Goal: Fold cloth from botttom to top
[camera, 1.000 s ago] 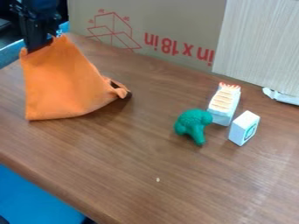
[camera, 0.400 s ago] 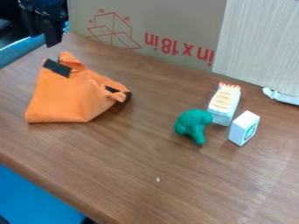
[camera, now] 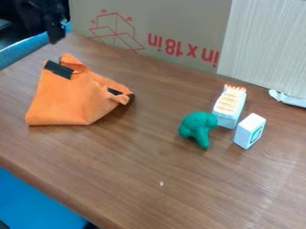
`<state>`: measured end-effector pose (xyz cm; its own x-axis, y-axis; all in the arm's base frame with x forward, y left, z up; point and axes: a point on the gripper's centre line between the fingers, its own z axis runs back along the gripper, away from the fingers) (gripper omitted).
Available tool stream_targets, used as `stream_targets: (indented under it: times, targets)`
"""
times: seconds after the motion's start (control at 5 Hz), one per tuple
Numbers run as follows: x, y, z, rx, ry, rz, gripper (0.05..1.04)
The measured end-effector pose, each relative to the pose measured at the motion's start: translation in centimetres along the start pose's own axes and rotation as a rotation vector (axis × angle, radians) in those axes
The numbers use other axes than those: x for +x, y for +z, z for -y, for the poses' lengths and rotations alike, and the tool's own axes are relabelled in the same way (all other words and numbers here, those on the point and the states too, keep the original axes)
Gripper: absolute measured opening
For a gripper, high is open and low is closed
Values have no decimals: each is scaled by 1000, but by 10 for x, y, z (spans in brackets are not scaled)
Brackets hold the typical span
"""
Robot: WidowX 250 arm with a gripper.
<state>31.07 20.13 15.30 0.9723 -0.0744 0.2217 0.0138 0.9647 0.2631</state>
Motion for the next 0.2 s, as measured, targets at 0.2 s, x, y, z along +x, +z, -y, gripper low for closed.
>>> stream_targets:
  times: [0.2]
  targets:
    - [-15,22,-12,-72,60,0,1001]
